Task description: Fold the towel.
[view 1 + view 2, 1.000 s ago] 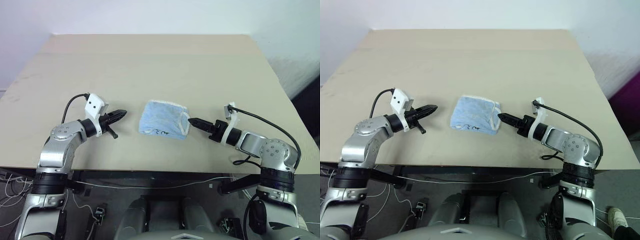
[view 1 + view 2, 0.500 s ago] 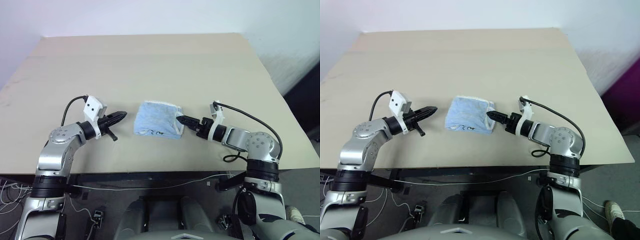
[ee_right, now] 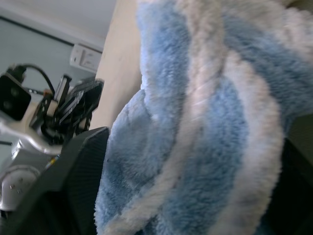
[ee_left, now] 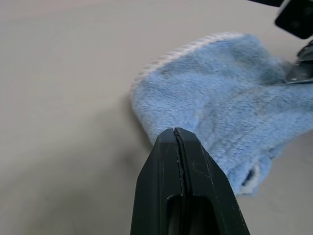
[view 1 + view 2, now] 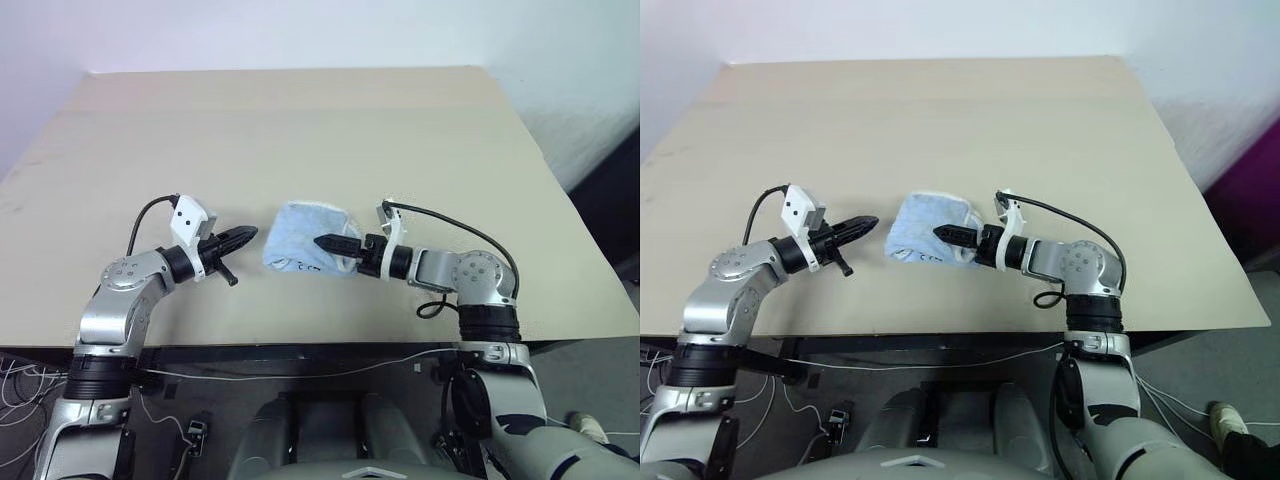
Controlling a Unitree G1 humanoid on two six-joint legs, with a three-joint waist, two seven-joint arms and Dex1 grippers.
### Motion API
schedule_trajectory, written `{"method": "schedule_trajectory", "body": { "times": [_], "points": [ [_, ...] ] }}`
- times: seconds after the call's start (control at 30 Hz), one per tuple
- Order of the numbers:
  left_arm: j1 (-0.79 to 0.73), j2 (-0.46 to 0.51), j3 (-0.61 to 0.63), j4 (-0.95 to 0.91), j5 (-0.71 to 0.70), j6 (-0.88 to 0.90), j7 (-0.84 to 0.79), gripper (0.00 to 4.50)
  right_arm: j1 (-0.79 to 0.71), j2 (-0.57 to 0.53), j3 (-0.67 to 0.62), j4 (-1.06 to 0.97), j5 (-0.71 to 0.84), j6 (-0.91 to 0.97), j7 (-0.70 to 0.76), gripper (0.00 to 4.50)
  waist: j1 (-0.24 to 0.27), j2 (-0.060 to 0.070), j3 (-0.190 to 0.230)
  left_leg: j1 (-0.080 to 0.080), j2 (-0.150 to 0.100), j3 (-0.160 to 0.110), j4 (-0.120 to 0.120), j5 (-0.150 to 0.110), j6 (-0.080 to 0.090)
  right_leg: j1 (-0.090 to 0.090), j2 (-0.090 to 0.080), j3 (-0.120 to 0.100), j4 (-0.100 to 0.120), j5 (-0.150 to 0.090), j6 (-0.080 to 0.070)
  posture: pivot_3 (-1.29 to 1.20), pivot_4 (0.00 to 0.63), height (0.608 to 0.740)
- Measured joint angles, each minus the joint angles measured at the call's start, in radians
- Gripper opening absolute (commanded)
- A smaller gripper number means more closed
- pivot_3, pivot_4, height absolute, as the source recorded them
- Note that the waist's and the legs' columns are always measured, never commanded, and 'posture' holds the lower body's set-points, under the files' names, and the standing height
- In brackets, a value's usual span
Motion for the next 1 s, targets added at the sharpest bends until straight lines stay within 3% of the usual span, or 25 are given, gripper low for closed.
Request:
{"method": "schedule_trajectory", "body": {
  "times": [0.33,0.63,0.77,1.0],
  "points": [
    [0.003,-0.006,0.000,-0.011,-0.003,0.000,-0.002,0.00,0.008,0.009,-0.066,-0.005,0.028,0.025,-0.019,0.05,0.000,0.000,0.000,0.000,0.000,0.000,0.000,0.000,0.000,0.000,0.000,0.000,0.000,0.000,0.000,0.00,0.150,0.740],
    [-0.001,-0.013,-0.005,-0.011,-0.002,0.000,-0.010,0.00,0.023,0.060,-0.186,-0.083,0.095,0.003,-0.123,0.05,0.001,0.000,0.000,0.000,-0.001,0.000,0.000,0.000,0.000,0.000,-0.001,0.000,0.000,0.000,0.000,0.00,0.150,0.740],
    [-0.007,-0.013,-0.010,-0.011,-0.002,0.000,-0.017,0.00,0.029,0.060,-0.316,-0.171,0.186,-0.031,-0.229,0.05,0.007,0.000,0.000,-0.001,-0.001,0.000,0.000,0.000,0.000,0.000,-0.001,0.000,0.000,0.000,0.000,0.00,0.150,0.740],
    [-0.015,-0.046,-0.046,0.007,0.000,-0.001,-0.033,0.00,0.027,-0.076,-0.595,-0.200,0.323,-0.182,-0.506,0.05,0.022,0.001,0.001,-0.001,-0.001,0.001,0.000,0.000,0.000,0.000,-0.001,0.000,0.000,0.000,0.000,0.00,0.150,0.740]
  ]
}}
